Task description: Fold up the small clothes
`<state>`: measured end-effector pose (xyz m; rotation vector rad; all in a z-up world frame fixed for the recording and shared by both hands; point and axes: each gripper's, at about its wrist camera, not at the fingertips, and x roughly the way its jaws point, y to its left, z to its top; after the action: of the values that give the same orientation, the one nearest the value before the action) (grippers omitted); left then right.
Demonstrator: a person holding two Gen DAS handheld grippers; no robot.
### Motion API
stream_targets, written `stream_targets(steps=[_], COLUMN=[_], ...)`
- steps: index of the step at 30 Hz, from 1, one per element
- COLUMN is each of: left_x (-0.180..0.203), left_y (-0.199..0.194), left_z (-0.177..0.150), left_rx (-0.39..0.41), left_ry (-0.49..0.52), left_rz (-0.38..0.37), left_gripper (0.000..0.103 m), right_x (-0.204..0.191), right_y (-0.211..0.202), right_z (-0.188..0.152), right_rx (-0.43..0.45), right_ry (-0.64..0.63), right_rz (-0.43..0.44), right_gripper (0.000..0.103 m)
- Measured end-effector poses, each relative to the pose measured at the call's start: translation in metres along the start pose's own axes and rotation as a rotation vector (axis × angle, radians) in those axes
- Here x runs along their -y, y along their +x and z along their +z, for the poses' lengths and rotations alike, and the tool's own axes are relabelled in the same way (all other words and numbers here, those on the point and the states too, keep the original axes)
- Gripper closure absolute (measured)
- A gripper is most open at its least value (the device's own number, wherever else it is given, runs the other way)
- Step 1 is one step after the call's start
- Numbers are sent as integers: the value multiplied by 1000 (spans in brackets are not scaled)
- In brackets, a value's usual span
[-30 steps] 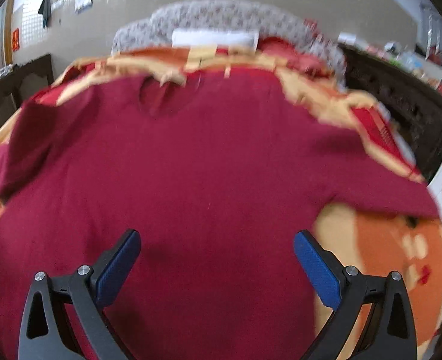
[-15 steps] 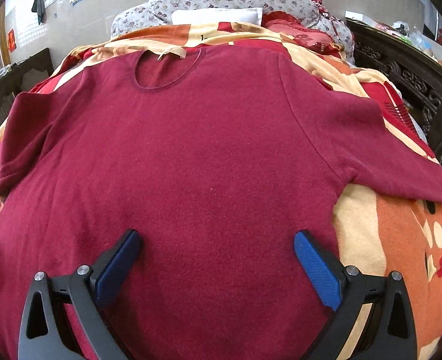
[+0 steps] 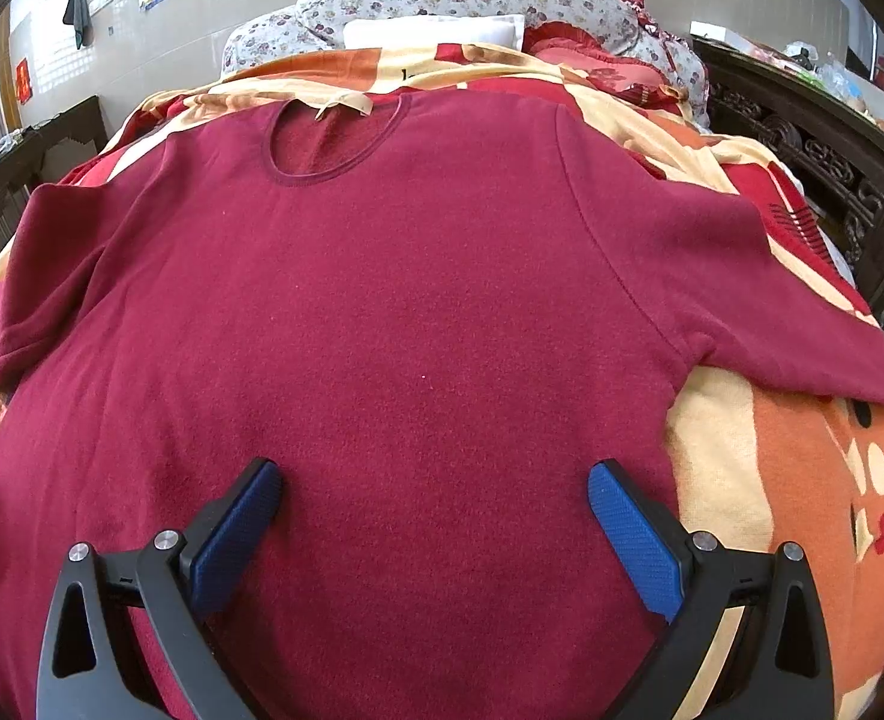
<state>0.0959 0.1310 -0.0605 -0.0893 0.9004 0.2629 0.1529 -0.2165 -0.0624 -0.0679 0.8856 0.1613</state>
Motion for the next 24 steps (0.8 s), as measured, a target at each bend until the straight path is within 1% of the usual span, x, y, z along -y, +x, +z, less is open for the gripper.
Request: stream_targets(steps=[3,4,5,7,8,9,10,11,12,13,14,16,17,19,21,23,24], left_x=[-21,-32,-48,-81,-106,-126,-148,-176,-195,-217,-227,-238,-237,-234,-232,-230,-230], left_y=[-16,-22,-29,-39,-44,-46,-44,-38,-31,-22,-18,-10,-7,5,18,30,34], left_z=[7,11,19,35,44,51,56,59,59,57,55,50,48,42,36,34,35], left_rx=[31,46,75,120,132,135,130,110,89,72,73,91,94,84,56,49,56], left_ry=[-64,-88,-117,-176,-234,-285,-348,-444,-524,-621,-668,-730,-742,-781,-818,-842,-834], left_rz=[-93,-110,-122,-123,-150,-201,-269,-348,-399,-472,-528,-630,-672,-728,-757,-757,-741], left_gripper=[0,0,0,0,0,0,0,0,0,0,0,0,0,0,0,0,0], right_x=[0,0,0,0,0,-1,-1,0,0,0,0,0,0,0,0,0,0], right_y=[0,0,0,-1,-1,-1,-1,-1,-1,-1,-1,-1,-1,-1,-1,-1,-1], right_z=[-1,-1,-1,-1,-1,0,0,-1,-1,-1,-1,-1,-1,-1,-1,-1,-1], right_rx=[1,2,3,4,5,6,7,7,7,7,8,8,7,7,8,8,8], right_ry=[2,1,0,1,0,-1,-2,-2,-2,-2,-2,-2,-1,-2,-1,-1,-1], right_rz=[3,2,1,1,0,-2,-3,-2,-2,-2,-2,-1,-1,-1,-1,-1,-1], right_gripper=[0,0,0,0,0,0,0,0,0,0,0,0,0,0,0,0,0])
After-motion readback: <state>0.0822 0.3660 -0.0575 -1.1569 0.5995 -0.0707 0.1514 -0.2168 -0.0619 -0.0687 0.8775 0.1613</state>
